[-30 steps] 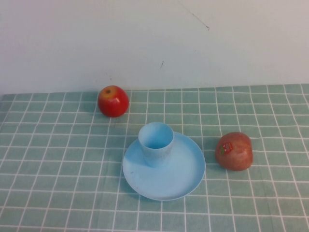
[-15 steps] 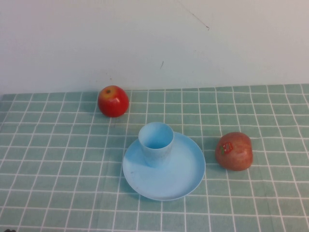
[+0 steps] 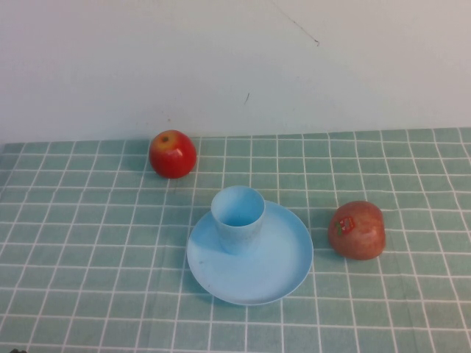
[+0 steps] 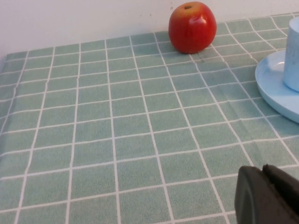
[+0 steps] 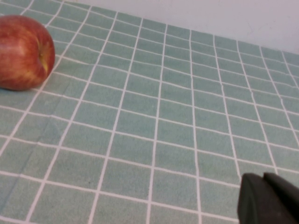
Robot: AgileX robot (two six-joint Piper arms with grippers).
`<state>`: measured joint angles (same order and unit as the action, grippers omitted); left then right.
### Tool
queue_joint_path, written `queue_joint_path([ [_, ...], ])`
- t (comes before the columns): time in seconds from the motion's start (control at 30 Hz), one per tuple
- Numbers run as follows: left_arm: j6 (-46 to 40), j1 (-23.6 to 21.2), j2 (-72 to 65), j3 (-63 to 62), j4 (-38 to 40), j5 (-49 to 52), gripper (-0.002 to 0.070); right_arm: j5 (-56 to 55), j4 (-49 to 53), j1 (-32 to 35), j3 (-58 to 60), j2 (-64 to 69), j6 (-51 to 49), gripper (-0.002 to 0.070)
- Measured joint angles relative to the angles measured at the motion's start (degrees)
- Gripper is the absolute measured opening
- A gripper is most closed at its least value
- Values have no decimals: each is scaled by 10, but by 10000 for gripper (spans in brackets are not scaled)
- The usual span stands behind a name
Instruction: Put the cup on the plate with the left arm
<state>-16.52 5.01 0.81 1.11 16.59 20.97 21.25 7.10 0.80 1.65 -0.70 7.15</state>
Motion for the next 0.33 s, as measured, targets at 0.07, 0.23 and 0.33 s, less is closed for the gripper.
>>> queue_joint_path([
  [0.07, 0, 0, 0, 0, 0, 0, -1, 0, 0, 0, 0, 0, 0, -2],
  [0.23, -1, 0, 0, 0, 0, 0, -1, 0, 0, 0, 0, 0, 0, -2],
  [0.33, -3, 0, 0, 0, 0, 0, -1, 0, 0, 0, 0, 0, 0, -2],
])
